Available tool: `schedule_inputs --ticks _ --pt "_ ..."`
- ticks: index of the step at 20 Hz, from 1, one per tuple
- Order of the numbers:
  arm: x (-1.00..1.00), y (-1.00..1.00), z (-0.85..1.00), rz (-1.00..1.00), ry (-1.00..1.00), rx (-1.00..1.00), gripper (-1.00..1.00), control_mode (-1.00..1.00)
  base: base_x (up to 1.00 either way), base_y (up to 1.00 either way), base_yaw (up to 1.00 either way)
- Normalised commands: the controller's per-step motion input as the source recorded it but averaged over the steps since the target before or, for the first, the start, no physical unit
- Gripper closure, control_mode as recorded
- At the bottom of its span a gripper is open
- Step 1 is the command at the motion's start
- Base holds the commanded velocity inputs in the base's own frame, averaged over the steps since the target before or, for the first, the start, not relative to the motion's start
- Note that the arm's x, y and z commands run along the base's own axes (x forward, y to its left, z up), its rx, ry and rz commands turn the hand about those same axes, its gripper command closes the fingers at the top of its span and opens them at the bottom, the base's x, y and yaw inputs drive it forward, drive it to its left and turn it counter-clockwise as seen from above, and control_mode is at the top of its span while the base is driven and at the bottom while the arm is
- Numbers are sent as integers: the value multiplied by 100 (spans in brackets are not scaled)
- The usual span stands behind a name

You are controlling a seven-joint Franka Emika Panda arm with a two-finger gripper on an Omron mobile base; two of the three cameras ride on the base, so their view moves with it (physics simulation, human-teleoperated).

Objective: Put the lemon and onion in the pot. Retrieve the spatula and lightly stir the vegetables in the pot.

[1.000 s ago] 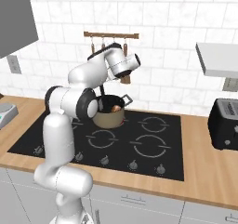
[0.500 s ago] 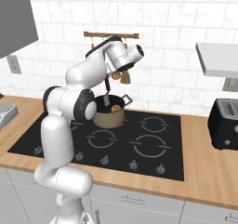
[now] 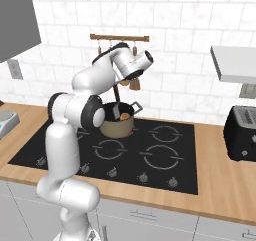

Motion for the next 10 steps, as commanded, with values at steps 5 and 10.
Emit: schedule_inputs --ticks 5,10 --pt "12 -1 -37 0 0 0 100 -100 0 0 0" --pt "62 1 -39 9 -17 0 100 -100 0 0 0"
